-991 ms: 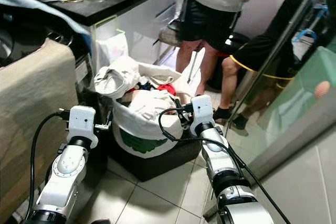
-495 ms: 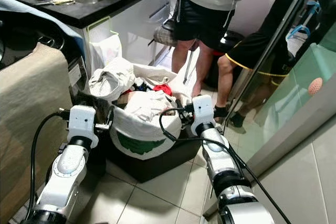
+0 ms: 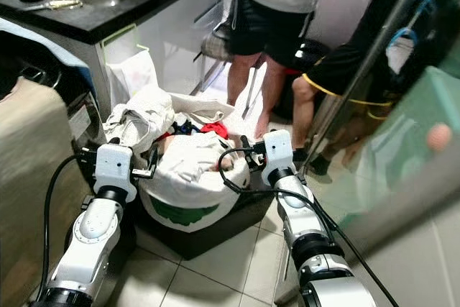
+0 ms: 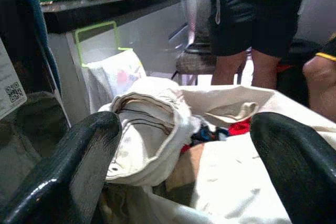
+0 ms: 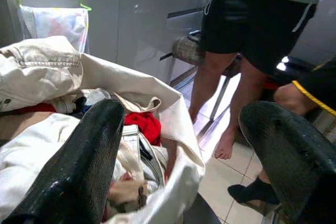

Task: Clothes washing

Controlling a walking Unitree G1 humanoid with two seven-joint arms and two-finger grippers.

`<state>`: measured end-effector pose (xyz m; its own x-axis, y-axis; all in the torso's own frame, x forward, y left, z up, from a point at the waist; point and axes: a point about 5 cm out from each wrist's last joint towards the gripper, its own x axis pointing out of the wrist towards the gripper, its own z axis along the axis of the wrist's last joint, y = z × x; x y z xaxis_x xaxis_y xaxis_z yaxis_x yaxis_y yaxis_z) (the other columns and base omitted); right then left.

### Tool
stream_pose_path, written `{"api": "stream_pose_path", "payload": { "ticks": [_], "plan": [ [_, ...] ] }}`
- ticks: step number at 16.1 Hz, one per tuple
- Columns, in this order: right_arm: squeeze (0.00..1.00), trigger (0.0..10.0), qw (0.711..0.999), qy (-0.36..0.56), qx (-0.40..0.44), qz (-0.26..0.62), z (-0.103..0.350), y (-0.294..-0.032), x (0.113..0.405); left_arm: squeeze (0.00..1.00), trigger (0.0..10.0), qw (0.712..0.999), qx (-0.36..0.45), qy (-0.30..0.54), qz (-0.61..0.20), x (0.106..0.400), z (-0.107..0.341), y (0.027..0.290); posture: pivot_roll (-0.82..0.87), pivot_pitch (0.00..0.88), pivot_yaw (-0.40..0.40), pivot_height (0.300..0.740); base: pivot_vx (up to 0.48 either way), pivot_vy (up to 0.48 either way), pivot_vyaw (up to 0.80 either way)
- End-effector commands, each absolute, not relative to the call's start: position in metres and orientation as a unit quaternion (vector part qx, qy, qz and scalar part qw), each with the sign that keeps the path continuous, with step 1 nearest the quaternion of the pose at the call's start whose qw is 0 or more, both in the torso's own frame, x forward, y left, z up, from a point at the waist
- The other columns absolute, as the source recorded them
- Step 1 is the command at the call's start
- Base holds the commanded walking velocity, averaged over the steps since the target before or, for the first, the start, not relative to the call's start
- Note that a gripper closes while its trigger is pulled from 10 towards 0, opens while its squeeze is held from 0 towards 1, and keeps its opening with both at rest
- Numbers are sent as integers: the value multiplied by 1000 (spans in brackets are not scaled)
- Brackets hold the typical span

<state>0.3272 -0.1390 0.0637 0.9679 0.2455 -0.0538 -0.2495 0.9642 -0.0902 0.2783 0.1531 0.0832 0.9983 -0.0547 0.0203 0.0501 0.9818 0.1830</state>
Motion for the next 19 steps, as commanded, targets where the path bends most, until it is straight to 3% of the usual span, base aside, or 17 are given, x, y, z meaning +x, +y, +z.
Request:
{"api": "stream_pose_path", "payload": {
  "ticks": [1,14,19],
  "plan": [
    [0,10000,992,16,-51,118,67,-144,330,0,10000,996,88,-16,-30,279,85,150,144,0,-110,740,289,0,0],
    [0,10000,992,27,-46,113,65,-146,330,0,10000,993,115,-4,-34,287,93,151,140,0,-101,740,44,0,0],
    [0,10000,991,23,-49,125,64,-139,328,0,10000,985,162,47,-20,306,88,176,138,0,-101,740,0,0,0]
  ]
}}
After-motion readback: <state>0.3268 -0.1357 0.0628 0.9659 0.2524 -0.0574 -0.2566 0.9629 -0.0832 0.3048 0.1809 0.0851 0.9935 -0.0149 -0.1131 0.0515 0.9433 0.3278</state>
